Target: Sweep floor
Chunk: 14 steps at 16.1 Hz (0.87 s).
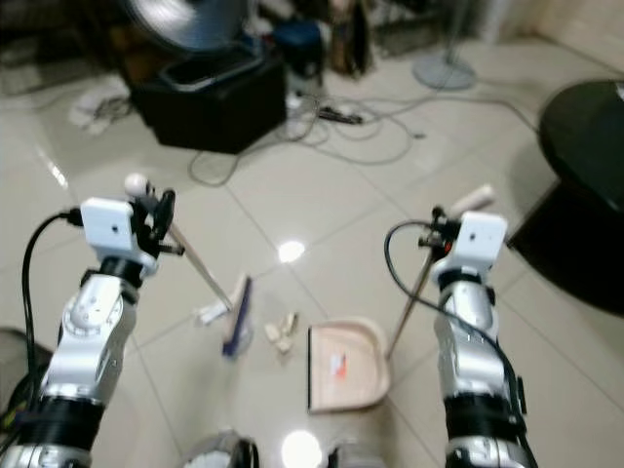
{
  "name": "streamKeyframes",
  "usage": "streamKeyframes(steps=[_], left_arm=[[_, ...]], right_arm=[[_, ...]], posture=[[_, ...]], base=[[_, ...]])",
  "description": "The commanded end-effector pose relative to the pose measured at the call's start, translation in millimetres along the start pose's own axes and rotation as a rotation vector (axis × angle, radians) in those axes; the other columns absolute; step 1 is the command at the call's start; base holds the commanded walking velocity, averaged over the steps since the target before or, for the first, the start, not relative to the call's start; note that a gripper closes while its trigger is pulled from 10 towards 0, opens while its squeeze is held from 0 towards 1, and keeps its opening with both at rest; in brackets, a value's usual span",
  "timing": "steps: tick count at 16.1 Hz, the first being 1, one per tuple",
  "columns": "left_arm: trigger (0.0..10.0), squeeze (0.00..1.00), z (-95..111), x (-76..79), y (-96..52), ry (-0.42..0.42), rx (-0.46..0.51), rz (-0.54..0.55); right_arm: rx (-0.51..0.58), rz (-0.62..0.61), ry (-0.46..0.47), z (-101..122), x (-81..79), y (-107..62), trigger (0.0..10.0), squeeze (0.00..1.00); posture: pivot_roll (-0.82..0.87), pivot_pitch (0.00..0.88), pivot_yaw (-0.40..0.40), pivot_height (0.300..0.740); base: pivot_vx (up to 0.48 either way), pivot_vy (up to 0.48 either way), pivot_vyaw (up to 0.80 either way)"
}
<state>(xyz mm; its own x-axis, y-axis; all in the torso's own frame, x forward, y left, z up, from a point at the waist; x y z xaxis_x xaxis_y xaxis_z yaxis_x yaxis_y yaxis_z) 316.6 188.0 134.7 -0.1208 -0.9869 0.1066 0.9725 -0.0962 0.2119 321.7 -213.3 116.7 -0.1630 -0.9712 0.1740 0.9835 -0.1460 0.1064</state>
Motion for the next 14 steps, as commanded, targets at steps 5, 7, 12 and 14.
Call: streamKeyframes(steps=[5, 7, 12, 14], left_arm=[[10.0, 0.0, 4, 6.3, -1.8, 0.0, 0.031, -0.023], [10.0, 0.0, 3, 8.4, -4.1, -0.011, 0.026, -0.029], [10.0, 0.0, 2, 7.8, -10.2, -0.043, 0.022, -0.021], [10.0, 0.0, 1, 4.4, -11.1, -0.033, 0.016, -0.007]], right_arm=[[0.051, -0.015, 0.071, 9, 1.2, -1.7, 10.0, 0.0], [0.053, -0.009, 0.051, 8, 0.6, -3.0, 10.0, 0.0], [0.061, -0.036, 0.052, 8, 5.8, -4.7, 10.0, 0.0], [0.051, -0.037, 0.045, 7, 7.6, -4.1, 10.0, 0.0]], posture=[[-0.03, 0.147, 0.031, 0.74], [-0.03, 0.152, 0.031, 0.74], [-0.02, 0.159, 0.031, 0.74], [-0.02, 0.157, 0.029, 0.74]], base=[[0.411, 0.0, -0.44], [0.403, 0.0, 0.0], [0.234, 0.0, 0.0], [0.0, 0.0, 0.0]])
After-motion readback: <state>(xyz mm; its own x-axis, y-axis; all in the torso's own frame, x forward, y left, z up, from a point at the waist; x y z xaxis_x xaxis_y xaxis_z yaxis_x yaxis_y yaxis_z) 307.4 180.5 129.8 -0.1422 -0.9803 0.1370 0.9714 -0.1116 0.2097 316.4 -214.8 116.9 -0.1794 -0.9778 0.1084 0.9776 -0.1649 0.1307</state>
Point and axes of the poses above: a point about 5 cm out from each wrist's last joint towards the gripper, its own y axis pointing out of the wrist towards the gripper, its own z axis along the axis of the wrist's last joint, x = y × z, the point moved 1 cm from there along y, pointing out of the wrist towards the gripper, and after that the axes turned 13 degrees about -y, right-handed, at the moved point
